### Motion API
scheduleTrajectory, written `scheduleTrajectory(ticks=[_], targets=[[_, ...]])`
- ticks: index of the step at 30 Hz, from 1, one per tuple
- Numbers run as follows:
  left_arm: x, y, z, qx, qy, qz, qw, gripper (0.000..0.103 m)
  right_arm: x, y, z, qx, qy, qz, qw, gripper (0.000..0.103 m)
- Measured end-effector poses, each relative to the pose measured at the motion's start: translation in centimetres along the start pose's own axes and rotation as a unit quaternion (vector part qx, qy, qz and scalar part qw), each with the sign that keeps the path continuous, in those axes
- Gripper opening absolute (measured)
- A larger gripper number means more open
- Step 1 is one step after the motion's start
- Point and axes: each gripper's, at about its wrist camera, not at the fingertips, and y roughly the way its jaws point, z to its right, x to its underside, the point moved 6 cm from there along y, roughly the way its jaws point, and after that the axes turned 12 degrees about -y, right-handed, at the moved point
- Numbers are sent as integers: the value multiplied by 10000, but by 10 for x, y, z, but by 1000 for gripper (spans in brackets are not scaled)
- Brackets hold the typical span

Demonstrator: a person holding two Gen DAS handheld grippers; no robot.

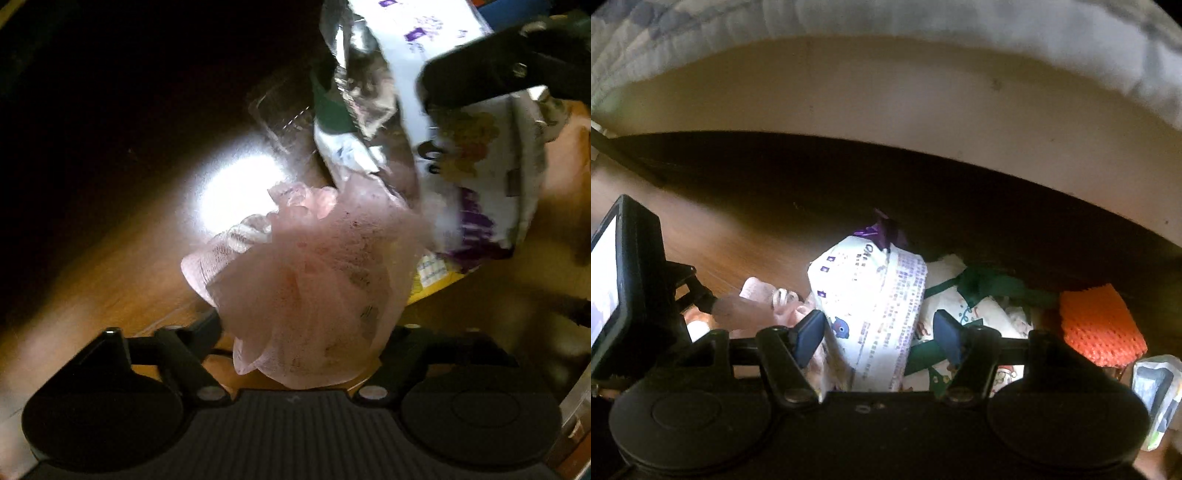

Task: Collect trash
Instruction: 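Grasp the pink mesh puff with the left tool while the right tool grasps the white-purple snack bag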

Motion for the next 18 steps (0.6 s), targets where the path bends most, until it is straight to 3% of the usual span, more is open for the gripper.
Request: scheduleTrajectory(ticks=[1,2,3,4,6,10,18], targets=[[0,1,-2,68,-50,-26,10000,66,0,0,0,15,-5,19,10000,62],[0,2,-4,115,-88,-37,9999,61,0,0,-1,29,-35,25,10000,52],[0,3,-5,134,-134,-43,9998,54,0,1,-2,25,-84,6,10000,28],[1,4,-6,153,-174,-58,9997,45,1,3,-3,59,-121,-43,9999,25],[3,2,-6,201,-213,-77,9995,35,2,0,-6,99,-211,-17,9997,25],[4,-6,-9,243,-243,-48,9994,24,2,-15,-9,156,-233,187,9994,21],[3,-39,-12,305,-298,16,9991,21,12,-79,-12,186,-11,512,9985,20]])
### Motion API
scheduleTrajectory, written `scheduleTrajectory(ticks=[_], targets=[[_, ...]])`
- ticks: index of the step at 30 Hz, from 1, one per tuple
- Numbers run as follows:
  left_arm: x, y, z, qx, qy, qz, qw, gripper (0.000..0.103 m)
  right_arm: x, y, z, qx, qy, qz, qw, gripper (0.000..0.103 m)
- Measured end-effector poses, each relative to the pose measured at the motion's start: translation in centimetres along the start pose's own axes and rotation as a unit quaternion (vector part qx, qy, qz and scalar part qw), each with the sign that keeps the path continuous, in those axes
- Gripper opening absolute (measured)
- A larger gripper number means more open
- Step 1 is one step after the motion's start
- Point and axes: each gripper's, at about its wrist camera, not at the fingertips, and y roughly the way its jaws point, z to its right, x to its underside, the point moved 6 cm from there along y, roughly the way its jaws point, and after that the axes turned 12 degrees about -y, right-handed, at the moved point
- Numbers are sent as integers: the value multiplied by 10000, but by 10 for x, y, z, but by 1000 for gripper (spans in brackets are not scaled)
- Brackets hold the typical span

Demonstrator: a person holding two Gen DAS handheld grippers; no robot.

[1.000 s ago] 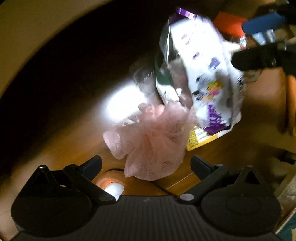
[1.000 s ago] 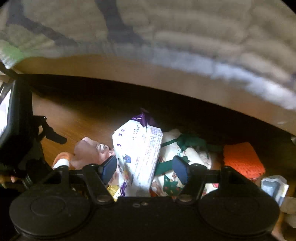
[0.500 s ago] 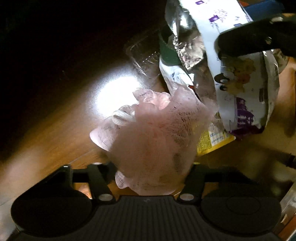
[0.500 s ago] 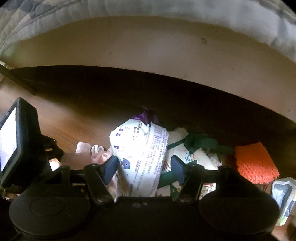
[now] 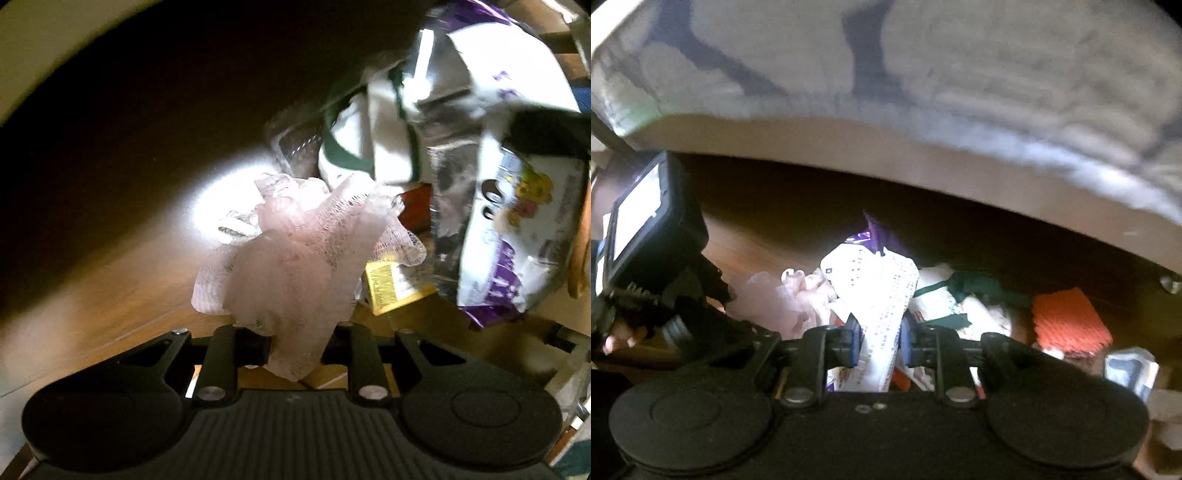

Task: Collect trash
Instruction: 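Grasp the pink mesh puff with the left tool while the right tool grasps the white-purple snack bag, then carry the snack bag in the right tool into the teal wastebasket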

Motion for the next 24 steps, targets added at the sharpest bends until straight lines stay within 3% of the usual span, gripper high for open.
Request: scheduleTrajectory(ticks=[5,12,24], targets=[[9,-43,13,-4,230,105,9997,21,4,-56,3,139,150,232,9995,20],[13,-154,47,112,703,612,9956,21,10,-154,12,406,502,766,9950,20],[49,-300,126,355,609,1661,9836,21,53,-312,46,1321,673,1574,9763,20]])
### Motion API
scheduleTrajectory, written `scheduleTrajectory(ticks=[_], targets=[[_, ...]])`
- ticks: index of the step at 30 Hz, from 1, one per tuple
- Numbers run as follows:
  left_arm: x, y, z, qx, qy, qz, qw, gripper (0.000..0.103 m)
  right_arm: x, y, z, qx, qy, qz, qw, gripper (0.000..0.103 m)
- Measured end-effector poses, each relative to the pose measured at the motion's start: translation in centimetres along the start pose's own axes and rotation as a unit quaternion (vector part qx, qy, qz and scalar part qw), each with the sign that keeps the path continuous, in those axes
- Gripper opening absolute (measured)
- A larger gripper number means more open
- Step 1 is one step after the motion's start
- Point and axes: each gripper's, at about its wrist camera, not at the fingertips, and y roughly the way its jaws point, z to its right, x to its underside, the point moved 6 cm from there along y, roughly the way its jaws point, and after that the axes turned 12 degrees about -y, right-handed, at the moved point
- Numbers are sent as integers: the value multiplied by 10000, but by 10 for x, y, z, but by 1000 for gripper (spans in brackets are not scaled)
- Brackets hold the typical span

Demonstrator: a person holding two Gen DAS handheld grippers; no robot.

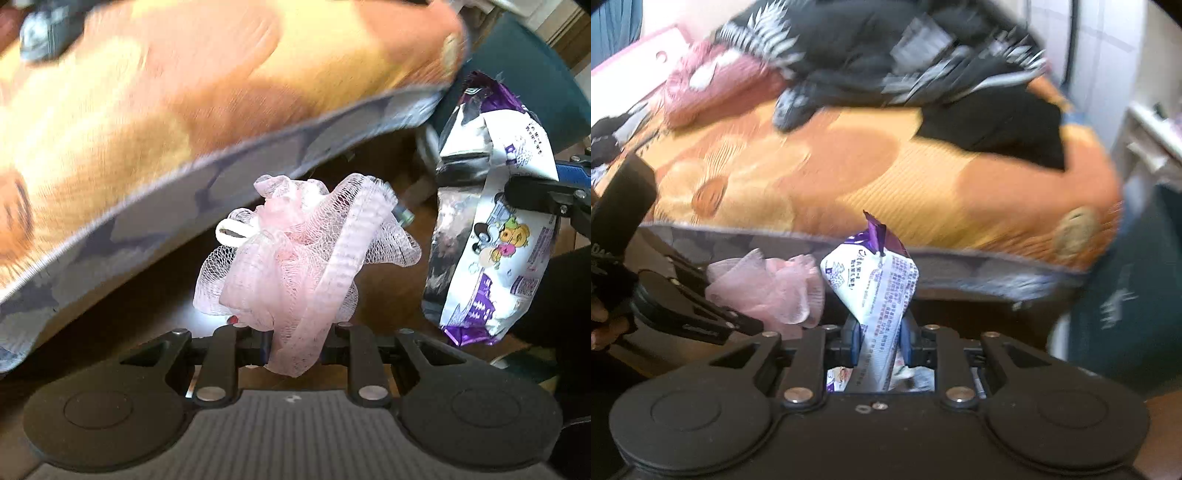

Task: Collect trash
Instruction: 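Carry the snack bag in the right tool into the teal wastebasket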

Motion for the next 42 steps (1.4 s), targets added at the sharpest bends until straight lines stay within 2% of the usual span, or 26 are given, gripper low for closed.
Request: scheduleTrajectory(ticks=[4,9,13,18,22,24,30,37,42], targets=[[-8,-34,45,-122,94,254,9996,21,-10,-49,43,421,58,337,9985,20],[-32,-74,109,-17,259,643,9976,21,-23,-108,109,1058,236,800,9909,20],[-53,-101,172,157,548,999,9934,21,-23,-139,165,1559,468,1092,9806,20],[-89,-113,262,440,849,1358,9861,21,-4,-153,226,2007,848,1098,9698,20],[-120,-118,317,655,950,1477,9823,21,16,-148,264,2275,1044,1018,9628,20],[-132,-110,336,640,1037,1478,9815,21,26,-142,278,2305,1172,925,9616,20],[-134,-68,342,750,791,1060,9884,21,38,-121,287,2321,1271,874,9604,20],[-114,-7,301,576,598,622,9946,22,36,-95,294,2227,1431,765,9613,20],[-95,46,281,530,769,279,9952,26,33,-72,301,2156,1431,597,9641,20]])
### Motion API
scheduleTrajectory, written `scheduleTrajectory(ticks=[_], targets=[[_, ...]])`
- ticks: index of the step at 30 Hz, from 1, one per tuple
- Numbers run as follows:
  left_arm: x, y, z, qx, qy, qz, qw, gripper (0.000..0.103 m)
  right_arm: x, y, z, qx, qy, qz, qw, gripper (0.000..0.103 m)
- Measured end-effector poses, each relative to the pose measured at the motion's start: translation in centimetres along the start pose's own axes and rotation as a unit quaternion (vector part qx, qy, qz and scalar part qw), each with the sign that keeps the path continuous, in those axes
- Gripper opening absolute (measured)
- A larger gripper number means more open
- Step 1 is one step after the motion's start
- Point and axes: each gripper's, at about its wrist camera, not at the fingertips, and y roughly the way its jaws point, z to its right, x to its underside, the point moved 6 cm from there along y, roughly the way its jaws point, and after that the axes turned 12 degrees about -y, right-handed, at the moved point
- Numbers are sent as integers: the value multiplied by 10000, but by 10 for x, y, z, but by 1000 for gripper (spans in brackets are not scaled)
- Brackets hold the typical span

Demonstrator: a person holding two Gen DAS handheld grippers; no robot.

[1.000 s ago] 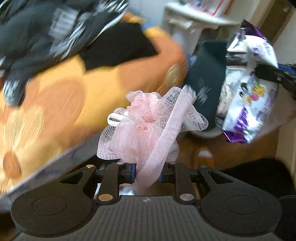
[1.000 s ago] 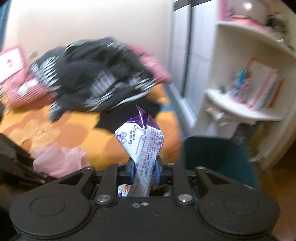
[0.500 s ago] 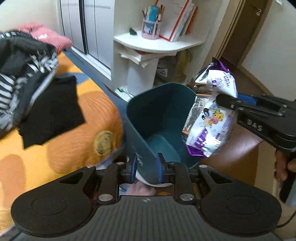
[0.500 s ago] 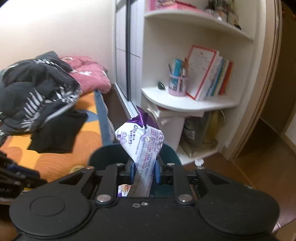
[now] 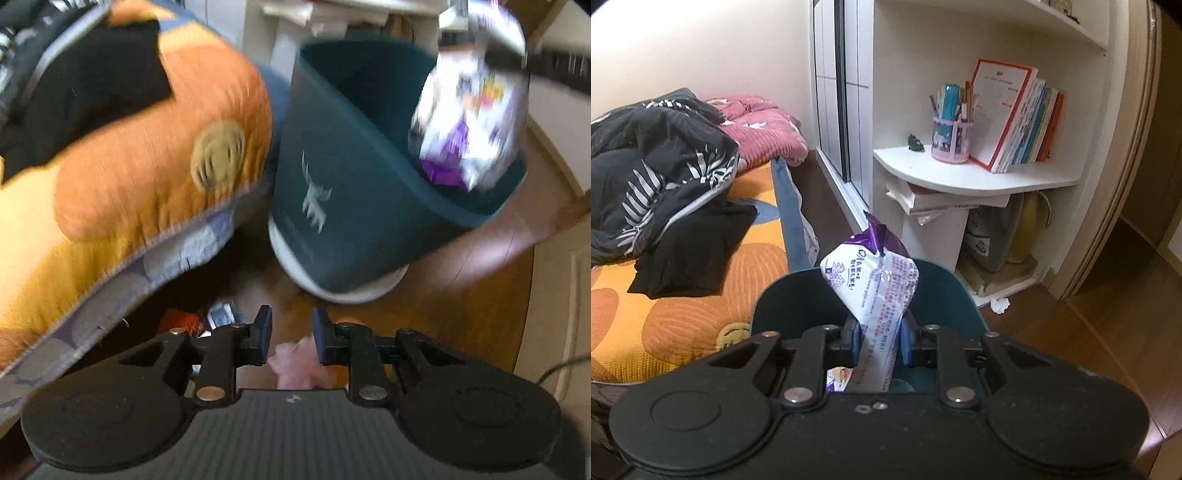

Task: Collect trash
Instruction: 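Carry the snack bag in the right tool into the teal wastebasket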

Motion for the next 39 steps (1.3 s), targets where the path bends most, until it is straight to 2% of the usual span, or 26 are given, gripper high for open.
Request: scheduleTrajectory(ticks=[3,4,5,6,7,12,19,26,29,30,31,34,36,37,39], targets=[[11,37,-8,-58,193,-192,9996,29,-1,13,-1,-42,-125,-74,9999,21],[16,52,-9,-27,256,-277,9993,35,-2,16,-1,-63,-166,-87,9998,21],[20,66,-11,8,321,-372,9988,45,-2,20,-1,-94,-220,-100,9997,21],[23,79,-12,40,389,-452,9982,71,-3,23,-2,-114,-259,-120,9995,21],[27,92,-13,89,469,-493,9976,85,-4,27,-3,-141,-299,-139,9994,21],[51,166,-17,124,875,-841,9925,85,1,51,-2,-226,-435,-371,9981,21],[104,259,-22,142,1213,-1576,9799,85,16,85,11,-163,-410,-748,9962,21],[135,310,-21,232,1027,-2115,9717,84,32,102,20,-162,-210,-874,9958,21],[139,327,-22,208,925,-2246,9698,83,35,106,20,-207,-176,-896,9956,21],[139,330,-22,216,885,-2273,9695,76,36,107,19,-223,-175,-905,9955,21],[138,334,-23,197,827,-2321,9690,63,38,108,19,-231,-169,-920,9954,21],[136,346,-29,152,530,-2521,9661,34,36,106,19,-186,-189,-873,9958,21],[136,348,-31,65,521,-2587,9645,25,37,103,20,-124,-213,-873,9959,21],[136,346,-32,68,551,-2572,9648,16,37,101,21,-117,-186,-874,9959,21],[135,340,-34,134,513,-2550,9655,15,37,98,21,-90,-153,-834,9964,21]])
